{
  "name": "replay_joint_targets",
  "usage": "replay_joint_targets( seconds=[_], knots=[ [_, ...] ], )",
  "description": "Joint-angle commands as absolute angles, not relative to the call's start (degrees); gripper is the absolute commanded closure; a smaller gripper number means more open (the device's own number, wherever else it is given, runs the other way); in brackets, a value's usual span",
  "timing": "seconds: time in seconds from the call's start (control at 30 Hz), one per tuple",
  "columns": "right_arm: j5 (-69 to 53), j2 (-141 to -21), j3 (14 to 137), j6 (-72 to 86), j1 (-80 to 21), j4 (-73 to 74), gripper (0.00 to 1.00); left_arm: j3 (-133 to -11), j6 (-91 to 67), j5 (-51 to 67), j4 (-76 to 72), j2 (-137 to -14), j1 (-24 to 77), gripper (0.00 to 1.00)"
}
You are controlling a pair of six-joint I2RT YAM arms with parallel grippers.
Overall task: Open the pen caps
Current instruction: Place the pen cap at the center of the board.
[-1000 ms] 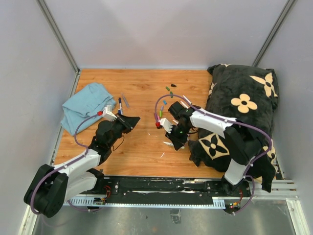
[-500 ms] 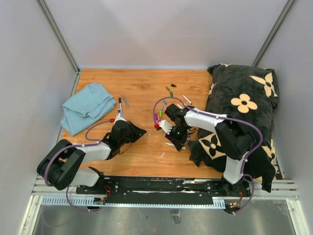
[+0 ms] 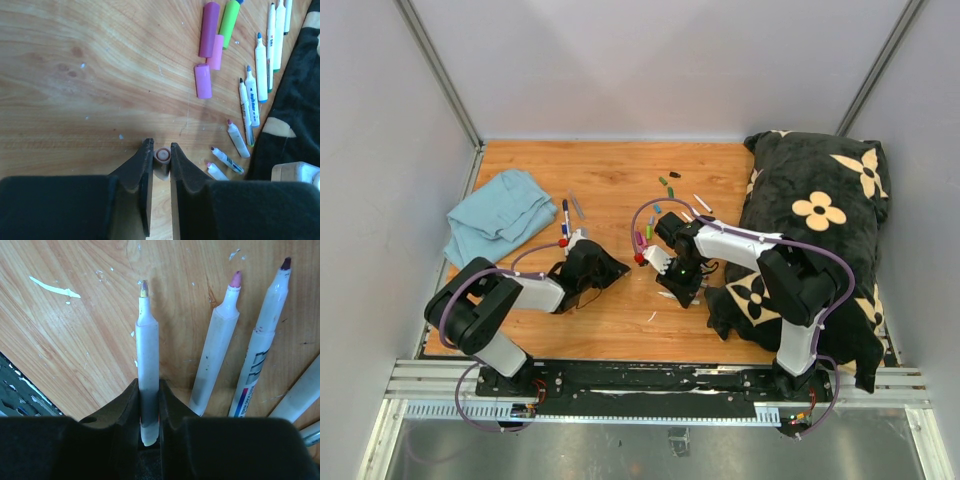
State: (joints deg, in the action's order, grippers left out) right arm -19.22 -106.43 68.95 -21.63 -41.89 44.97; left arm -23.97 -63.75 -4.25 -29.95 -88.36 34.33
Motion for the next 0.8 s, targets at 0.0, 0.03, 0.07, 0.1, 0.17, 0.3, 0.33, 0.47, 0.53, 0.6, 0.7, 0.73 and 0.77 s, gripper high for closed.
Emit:
replay_joint_targets(
  seconds=[0.0, 0.03, 0.07, 0.1, 0.17, 0.3, 0.33, 0.47, 0.53, 0.6, 0.7, 0.73, 0.77],
  knots=[
    [-18.3, -107.6, 69.9, -21.5, -42.8, 45.7, 0.8, -26.2, -64.3, -5.6, -31.4, -90.8, 35.1, 0.8],
    [-18.3, -107.5, 69.9, -21.5, -42.9, 45.7, 0.79, -26.3, -64.4, -5.6, -31.7, -91.2, 35.2, 0.77],
    [-18.3, -107.4, 69.9, -21.4, -42.8, 45.7, 0.78, -26.4, -64.5, -5.6, -31.8, -91.6, 35.2, 0.72],
    [-18.4, -107.3, 69.9, -21.4, -42.9, 45.7, 0.77, -26.4, -64.5, -5.6, -31.9, -91.8, 35.3, 0.71],
    [-18.6, -107.2, 70.0, -21.5, -42.8, 45.8, 0.76, -26.5, -64.5, -5.6, -32.1, -92.2, 35.3, 0.68],
    [-19.0, -107.2, 70.1, -21.8, -42.9, 46.0, 0.75, -26.4, -64.6, -5.8, -32.2, -92.2, 35.3, 0.63],
    [-19.1, -107.2, 70.1, -21.8, -42.9, 46.1, 0.75, -26.4, -64.6, -5.9, -32.2, -92.1, 35.4, 0.6],
    [-19.0, -107.0, 70.2, -21.8, -42.9, 46.1, 0.75, -26.2, -64.4, -5.8, -32.1, -91.7, 35.4, 0.59],
    [-18.8, -106.8, 70.4, -21.8, -42.8, 46.1, 0.75, -26.2, -64.3, -5.7, -32.2, -91.2, 35.4, 0.59],
    [-18.8, -106.3, 70.6, -21.9, -42.8, 46.1, 0.74, -25.9, -64.1, -5.7, -32.1, -90.4, 35.4, 0.59],
    [-18.9, -105.3, 70.7, -22.0, -42.8, 46.1, 0.73, -25.1, -63.5, -6.0, -32.1, -88.5, 35.4, 0.59],
    [-19.0, -104.9, 70.7, -22.1, -42.8, 46.1, 0.73, -24.8, -63.1, -6.2, -32.1, -87.6, 35.4, 0.59],
    [-19.2, -104.6, 70.8, -22.3, -42.8, 46.1, 0.72, -24.5, -62.7, -6.6, -32.1, -86.8, 35.4, 0.59]
  ],
)
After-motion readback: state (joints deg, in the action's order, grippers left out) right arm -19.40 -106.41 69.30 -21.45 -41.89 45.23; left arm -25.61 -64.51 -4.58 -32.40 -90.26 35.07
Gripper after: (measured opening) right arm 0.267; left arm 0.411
